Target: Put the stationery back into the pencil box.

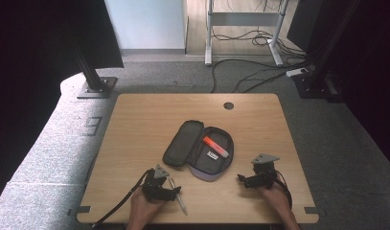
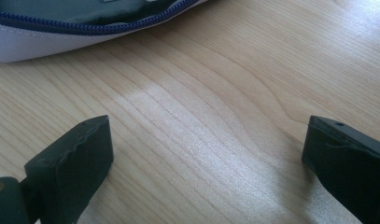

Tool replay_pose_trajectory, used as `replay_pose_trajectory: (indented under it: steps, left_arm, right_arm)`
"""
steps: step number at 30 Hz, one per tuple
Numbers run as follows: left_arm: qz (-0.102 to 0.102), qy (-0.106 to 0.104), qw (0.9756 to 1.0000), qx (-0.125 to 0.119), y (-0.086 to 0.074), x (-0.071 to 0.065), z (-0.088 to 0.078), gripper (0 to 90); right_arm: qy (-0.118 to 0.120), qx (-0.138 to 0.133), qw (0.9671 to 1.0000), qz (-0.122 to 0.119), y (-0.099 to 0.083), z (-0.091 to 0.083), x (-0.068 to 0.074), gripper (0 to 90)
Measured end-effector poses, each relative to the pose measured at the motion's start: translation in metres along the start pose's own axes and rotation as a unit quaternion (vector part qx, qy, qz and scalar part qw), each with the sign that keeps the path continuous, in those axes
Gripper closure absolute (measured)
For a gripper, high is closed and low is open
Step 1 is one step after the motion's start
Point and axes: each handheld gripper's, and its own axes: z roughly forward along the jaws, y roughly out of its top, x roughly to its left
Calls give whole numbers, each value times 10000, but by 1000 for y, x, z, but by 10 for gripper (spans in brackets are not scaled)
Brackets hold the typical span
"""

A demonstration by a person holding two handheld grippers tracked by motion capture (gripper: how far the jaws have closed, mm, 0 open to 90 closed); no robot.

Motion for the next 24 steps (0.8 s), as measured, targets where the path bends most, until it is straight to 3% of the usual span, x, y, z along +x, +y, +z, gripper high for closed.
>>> replay_pose_trajectory:
  steps: [10,13,19,24]
  left_arm:
    - [62,196,9997,115,-4,-8,-4,189]
    - [152,348,9992,133,-5,-10,-6,258]
    - [164,347,9992,138,-5,-9,-10,463]
    - [163,320,9992,169,-6,-6,-13,578]
  right_arm:
    - [1,5,10000,-16,0,0,0,10]
    - [2,5,10000,-15,0,0,0,10]
    - [1,3,10000,-16,0,0,0,10]
    - [1,3,10000,-14,0,0,0,10]
